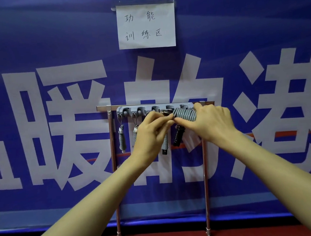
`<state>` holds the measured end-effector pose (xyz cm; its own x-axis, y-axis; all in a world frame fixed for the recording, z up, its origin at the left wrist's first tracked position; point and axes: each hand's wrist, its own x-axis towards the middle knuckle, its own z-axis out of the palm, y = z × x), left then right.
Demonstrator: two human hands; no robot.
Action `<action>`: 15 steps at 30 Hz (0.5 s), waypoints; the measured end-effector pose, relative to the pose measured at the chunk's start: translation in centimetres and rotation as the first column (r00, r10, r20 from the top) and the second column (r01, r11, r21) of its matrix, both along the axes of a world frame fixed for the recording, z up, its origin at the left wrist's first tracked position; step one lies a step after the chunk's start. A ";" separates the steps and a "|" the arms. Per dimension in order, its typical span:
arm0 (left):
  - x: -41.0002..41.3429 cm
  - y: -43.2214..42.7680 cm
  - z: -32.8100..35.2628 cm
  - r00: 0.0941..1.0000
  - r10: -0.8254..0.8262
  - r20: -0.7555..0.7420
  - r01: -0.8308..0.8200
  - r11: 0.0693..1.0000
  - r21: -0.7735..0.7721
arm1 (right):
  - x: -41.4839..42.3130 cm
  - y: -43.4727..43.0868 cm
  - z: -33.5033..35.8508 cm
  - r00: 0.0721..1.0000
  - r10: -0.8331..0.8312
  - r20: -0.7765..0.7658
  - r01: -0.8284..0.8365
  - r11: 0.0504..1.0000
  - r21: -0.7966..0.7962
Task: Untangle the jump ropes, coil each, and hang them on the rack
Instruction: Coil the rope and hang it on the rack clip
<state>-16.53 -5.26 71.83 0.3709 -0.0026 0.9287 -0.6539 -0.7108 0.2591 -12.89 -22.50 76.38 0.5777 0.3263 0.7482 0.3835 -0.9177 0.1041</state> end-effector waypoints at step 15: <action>-1.3 -0.3 1.8 0.249 -0.904 -0.348 0.250 0.407 -0.878 | 0.4 -1.2 -0.8 0.897 0.364 -0.249 -0.290 0.912 0.290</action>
